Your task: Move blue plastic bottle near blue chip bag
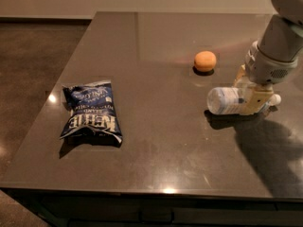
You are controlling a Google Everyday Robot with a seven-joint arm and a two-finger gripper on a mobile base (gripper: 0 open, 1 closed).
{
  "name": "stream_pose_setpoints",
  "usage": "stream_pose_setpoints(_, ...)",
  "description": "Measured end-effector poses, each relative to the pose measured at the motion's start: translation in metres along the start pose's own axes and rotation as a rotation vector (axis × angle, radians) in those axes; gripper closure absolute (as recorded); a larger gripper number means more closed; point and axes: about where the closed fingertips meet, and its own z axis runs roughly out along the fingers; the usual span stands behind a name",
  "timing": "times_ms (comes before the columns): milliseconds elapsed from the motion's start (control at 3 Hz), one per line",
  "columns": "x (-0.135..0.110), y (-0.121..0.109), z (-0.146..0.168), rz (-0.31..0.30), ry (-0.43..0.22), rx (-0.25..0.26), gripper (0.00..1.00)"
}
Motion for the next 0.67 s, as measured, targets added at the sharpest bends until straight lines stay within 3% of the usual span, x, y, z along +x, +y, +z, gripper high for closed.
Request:
stream_pose_setpoints(333, -0.04, 0.009, -0.013, -0.075, -0.024, 0.03, 0.93)
stream_pose_setpoints(667, -0.091, 0.017, -0.018, -0.162, -0.035, 0.059, 1.0)
